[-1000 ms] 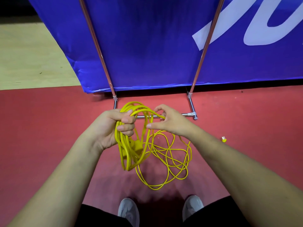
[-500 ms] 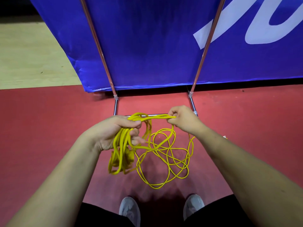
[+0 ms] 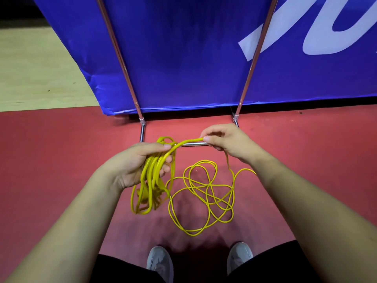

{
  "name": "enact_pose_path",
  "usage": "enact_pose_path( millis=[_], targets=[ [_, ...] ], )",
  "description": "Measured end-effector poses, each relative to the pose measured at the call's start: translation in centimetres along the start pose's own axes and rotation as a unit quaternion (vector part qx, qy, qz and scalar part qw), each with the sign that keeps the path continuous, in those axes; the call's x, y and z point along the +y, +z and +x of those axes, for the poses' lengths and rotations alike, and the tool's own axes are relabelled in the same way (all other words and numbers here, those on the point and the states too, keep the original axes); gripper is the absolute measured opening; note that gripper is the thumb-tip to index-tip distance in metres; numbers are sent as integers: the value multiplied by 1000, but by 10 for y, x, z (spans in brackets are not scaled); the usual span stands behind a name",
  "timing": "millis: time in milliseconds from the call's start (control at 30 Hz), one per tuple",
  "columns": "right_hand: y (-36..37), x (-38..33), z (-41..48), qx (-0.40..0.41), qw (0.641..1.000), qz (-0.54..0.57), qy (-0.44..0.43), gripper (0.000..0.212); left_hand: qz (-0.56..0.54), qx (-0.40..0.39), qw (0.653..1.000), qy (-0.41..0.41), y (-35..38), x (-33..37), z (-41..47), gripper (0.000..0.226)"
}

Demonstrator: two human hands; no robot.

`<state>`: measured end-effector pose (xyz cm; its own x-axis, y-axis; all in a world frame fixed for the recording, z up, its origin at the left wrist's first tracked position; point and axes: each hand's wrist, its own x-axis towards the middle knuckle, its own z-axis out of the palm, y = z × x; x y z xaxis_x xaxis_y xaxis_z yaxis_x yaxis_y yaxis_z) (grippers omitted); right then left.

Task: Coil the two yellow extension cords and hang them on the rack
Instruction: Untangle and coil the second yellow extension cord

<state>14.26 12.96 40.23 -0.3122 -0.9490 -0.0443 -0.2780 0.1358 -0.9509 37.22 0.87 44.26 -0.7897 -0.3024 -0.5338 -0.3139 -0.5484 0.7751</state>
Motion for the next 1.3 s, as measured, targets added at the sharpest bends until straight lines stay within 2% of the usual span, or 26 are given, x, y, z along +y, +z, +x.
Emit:
enact_pose_path(
  millis=[133,267,367,467,533,600,700,833,900,967,1033,1133,1200,1300],
  targets=[
    [14,-25,-2,-44,998,-32,-29,5,23,6,1000,4,2,-4,0,16],
    [36,-43,-3,-76,991,-47,-96,6,15,-29,999,2,12,-8,2,8],
    [32,-36,-4,-66,997,2,-45,9,-51,-40,998,21,10,-7,2,8],
    [15,-15,-6,-112,993,-19,15,14,-84,-67,994,37,4,-5,3,41],
    [12,-5,-8,-121,992,-19,36,12,-69,-62,995,32,3,-7,4,53],
    [13,-5,-7,-90,995,8,38,6,-46,-49,998,15,5,-7,5,46],
    [10,-15,-4,-50,998,11,19,9,-24,-23,999,-11,7,-1,1,22],
    [16,-35,-7,-88,992,-80,-36,11,1,-24,999,-26,11,-6,-1,24],
    [26,-44,-8,-101,988,-89,-71,10,17,-46,998,-28,13,-10,0,18],
    [29,-45,-6,-94,989,-83,-82,7,-11,-75,997,-16,10,-10,3,25],
    [22,-35,-4,-91,990,-87,-64,11,-61,-94,994,15,7,-8,3,38],
    [6,2,-2,-78,981,-178,-6,9,-105,-93,988,66,4,-1,-1,46],
    [-6,36,-2,-48,973,-218,59,12,-120,-78,984,104,0,4,-5,45],
    [-16,82,-7,-13,969,-176,174,18,-152,-33,977,149,-4,14,-14,24]
  ],
)
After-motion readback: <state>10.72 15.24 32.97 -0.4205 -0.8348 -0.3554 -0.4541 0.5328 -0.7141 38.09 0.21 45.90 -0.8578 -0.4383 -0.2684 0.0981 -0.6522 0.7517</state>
